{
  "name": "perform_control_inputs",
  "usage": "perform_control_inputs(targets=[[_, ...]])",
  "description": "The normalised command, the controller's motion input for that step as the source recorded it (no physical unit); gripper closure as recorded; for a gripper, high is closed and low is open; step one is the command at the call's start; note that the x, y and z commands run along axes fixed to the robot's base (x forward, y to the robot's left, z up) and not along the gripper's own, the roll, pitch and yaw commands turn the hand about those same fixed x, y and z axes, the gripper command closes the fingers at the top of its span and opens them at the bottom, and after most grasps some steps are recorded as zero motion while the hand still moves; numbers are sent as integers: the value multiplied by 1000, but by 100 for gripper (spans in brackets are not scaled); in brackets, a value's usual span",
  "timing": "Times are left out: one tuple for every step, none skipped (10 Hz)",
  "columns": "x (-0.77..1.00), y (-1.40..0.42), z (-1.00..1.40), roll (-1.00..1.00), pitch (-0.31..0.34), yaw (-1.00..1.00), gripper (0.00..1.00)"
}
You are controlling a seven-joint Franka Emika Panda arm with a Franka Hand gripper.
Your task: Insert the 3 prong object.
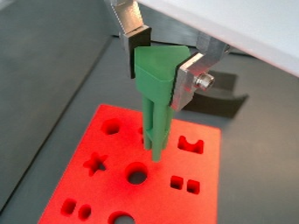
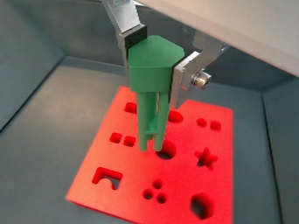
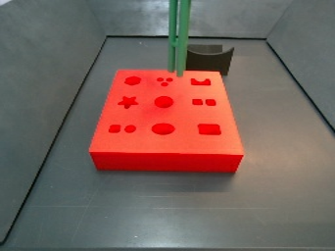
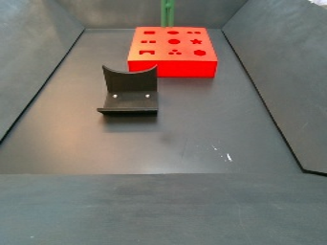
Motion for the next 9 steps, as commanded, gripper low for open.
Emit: perform_control_inputs(targets=[[0, 260, -123, 9, 70, -757, 100], [0, 311, 0, 27, 113, -663, 100], [-3, 357, 0, 20, 114, -617, 100], [0, 349, 0, 21, 124, -629, 100], [-20, 360, 0, 41, 119, -594, 100], [-534, 309, 0, 97, 27, -297, 100], [-446, -60, 0, 309, 0, 0, 100], [-540, -189, 0, 447, 0, 34, 100], [-286, -191, -3, 373, -17, 134, 100]])
